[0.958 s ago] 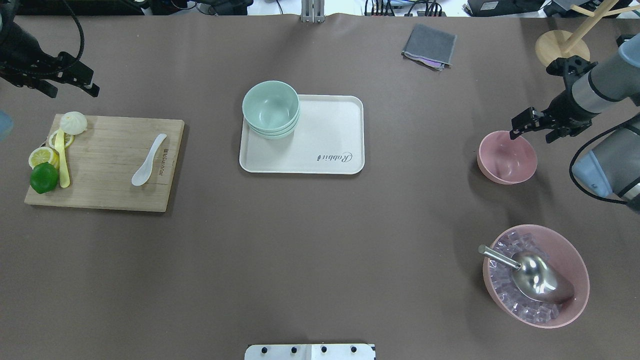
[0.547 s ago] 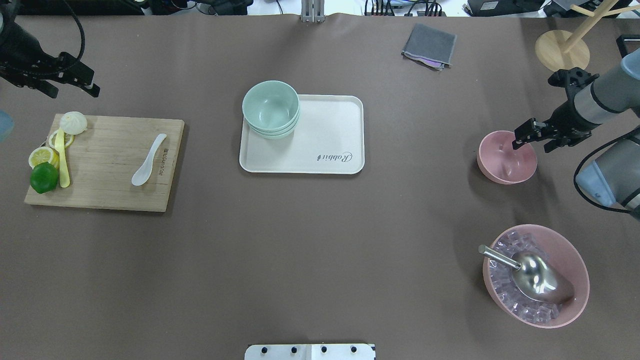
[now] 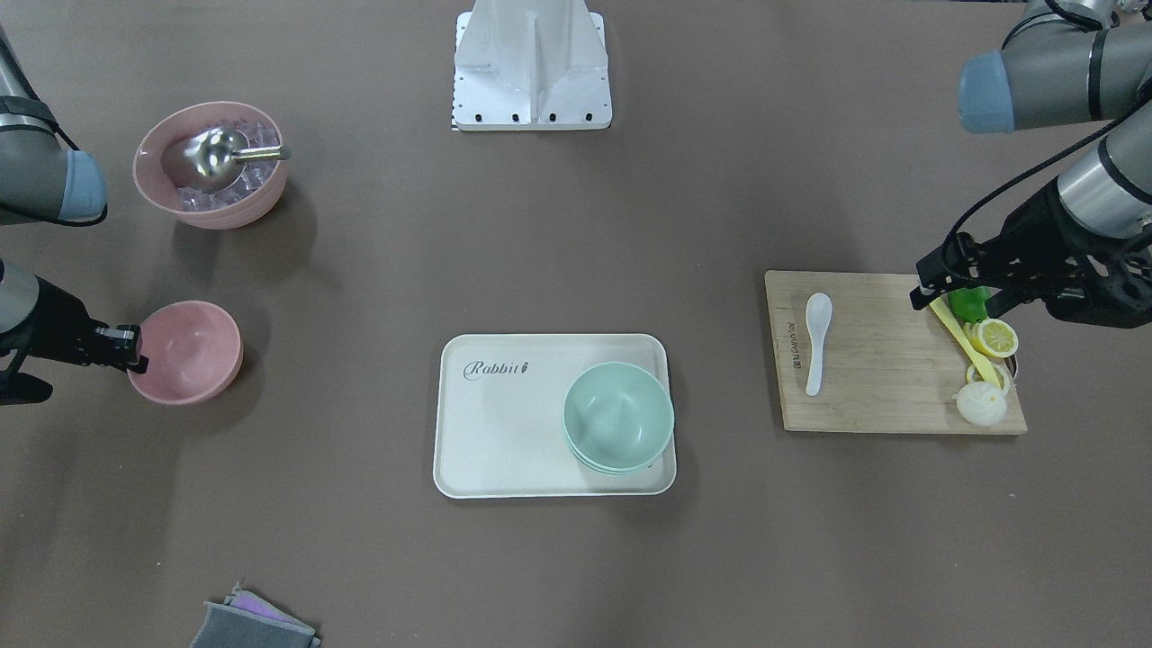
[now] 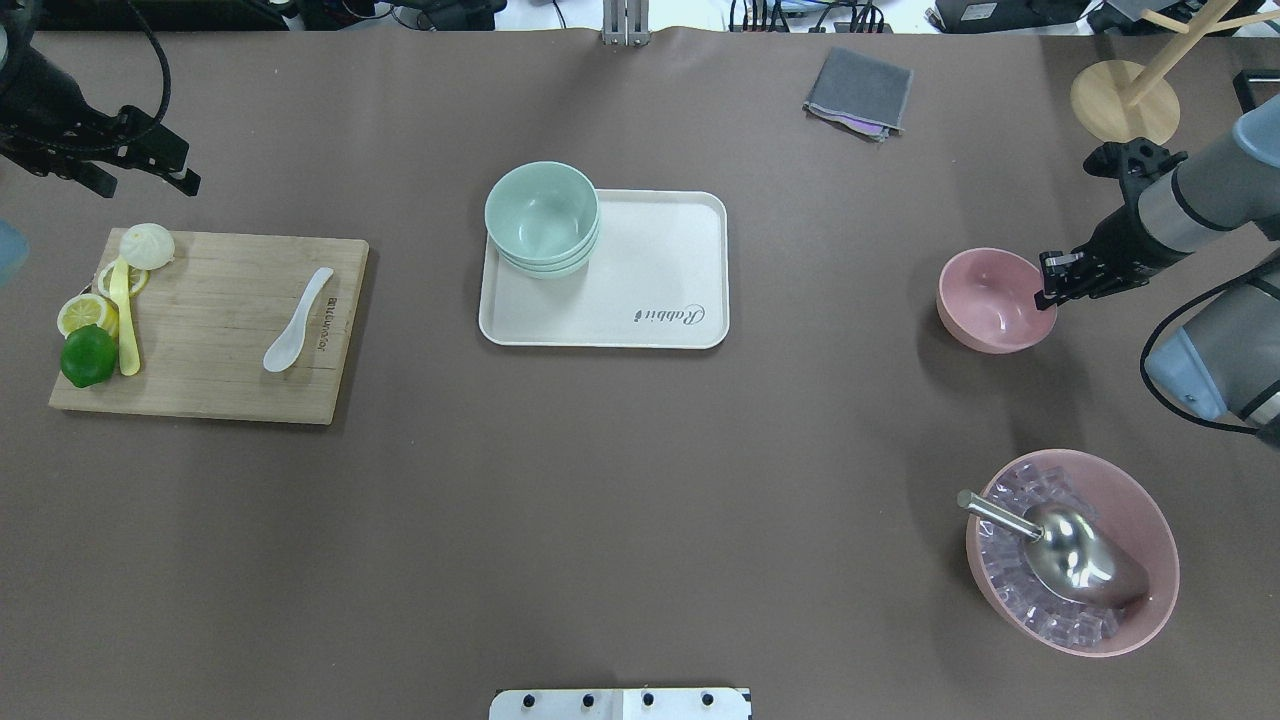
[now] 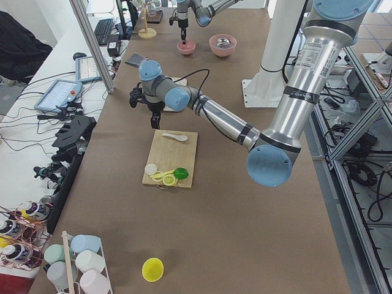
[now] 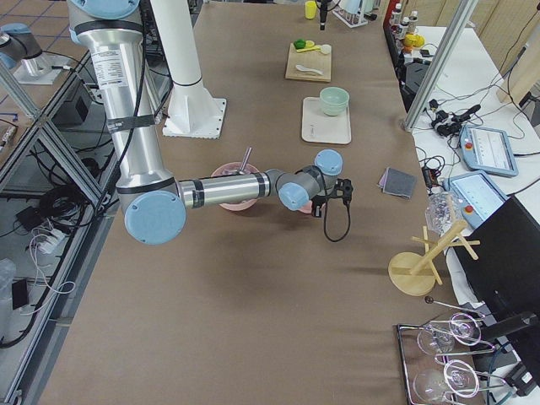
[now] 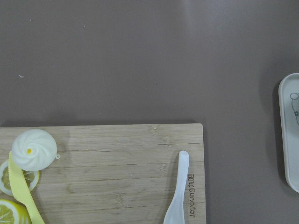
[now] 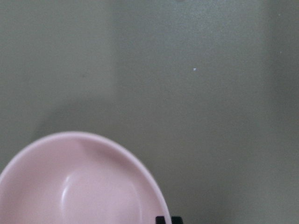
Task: Stack pink bowl on green and place spoon
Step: 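Grasp the pink bowl rim with the right gripper while the left reaches the spoon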
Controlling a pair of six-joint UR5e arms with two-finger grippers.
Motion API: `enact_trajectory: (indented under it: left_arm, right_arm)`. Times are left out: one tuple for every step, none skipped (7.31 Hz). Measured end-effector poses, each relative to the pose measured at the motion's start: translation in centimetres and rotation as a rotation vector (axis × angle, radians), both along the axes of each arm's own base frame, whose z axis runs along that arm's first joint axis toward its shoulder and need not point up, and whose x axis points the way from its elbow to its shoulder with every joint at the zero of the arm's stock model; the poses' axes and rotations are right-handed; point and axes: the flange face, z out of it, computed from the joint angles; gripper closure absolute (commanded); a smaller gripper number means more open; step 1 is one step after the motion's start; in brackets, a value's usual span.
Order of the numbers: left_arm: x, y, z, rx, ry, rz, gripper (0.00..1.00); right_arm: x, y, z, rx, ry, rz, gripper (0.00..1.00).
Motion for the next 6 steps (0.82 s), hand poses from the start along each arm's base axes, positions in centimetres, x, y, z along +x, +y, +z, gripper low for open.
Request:
enact_trajectory:
  left_arm:
    - [0.7,0.1,-0.3,-0.001,0.003,0.008,0.02]
    - [2.7,0.3,-1.2,-0.008,0.005,0.019,0.02]
    - [5.5,0.6,-2.4,-0.009,-0.01,0.019,0.02]
    - [8.4,1.1,-2.9,0.01,-0.05,0.016,0.02]
    - [10.8,1.5,-2.5,0.037,-0.093,0.023,0.02]
    - [12.6,1.6,-1.4,0.072,-0.129,0.04,0.02]
  right_arm:
    - [0.0,0.1,-0.8,0.002,-0.017,-0.006,1.0]
    - [0.0,0.0,-1.8,-0.011,-0.037,0.004,1.0]
    - [0.0,-0.3,-3.1,-0.035,-0.058,0.03,1.0]
    - [-0.2,-0.8,-4.4,-0.046,-0.075,0.046,1.0]
    - [-0.4,-1.2,-5.5,-0.048,-0.086,0.055,1.0]
    - [-0.6,-1.6,-6.3,-0.048,-0.094,0.063,1.0]
